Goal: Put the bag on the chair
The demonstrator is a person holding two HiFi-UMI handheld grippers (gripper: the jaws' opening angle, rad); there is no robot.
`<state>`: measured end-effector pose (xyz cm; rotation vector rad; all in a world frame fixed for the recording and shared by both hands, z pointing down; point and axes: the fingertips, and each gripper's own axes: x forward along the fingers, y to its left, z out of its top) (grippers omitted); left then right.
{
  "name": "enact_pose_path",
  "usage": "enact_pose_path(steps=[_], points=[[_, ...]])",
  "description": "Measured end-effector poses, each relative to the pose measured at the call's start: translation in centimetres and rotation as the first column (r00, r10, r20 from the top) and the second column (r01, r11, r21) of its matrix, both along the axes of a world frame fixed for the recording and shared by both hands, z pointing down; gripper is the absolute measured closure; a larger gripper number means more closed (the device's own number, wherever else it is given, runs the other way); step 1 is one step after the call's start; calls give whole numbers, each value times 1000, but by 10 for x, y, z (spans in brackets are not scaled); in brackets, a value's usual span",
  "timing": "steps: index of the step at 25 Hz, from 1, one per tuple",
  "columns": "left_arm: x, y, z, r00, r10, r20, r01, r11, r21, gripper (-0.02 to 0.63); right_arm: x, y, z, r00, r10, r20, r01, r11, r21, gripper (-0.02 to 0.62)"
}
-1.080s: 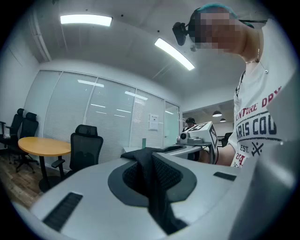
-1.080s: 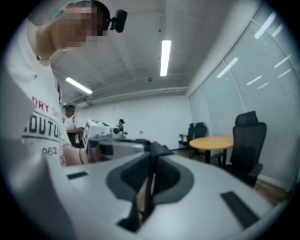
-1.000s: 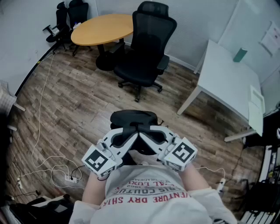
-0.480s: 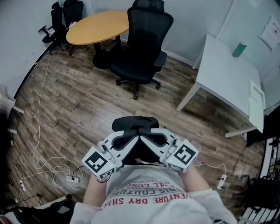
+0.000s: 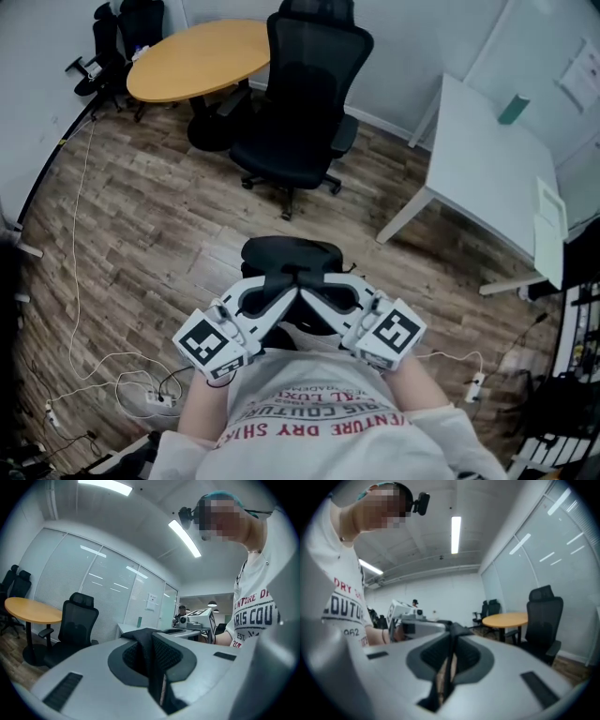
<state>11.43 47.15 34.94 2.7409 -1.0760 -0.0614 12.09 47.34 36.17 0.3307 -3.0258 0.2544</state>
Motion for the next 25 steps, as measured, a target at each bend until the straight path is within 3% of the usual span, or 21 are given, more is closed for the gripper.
enact_pose_path(steps=[13, 25], points=[[-97, -116, -7, 994, 101, 52, -102, 995, 18, 558, -98, -117, -6, 995, 97, 24, -97, 995, -19, 548], [-159, -227, 9, 998, 0, 70, 2, 1000, -23, 558, -161, -227, 10, 1000, 23, 7, -22, 997, -79, 548]])
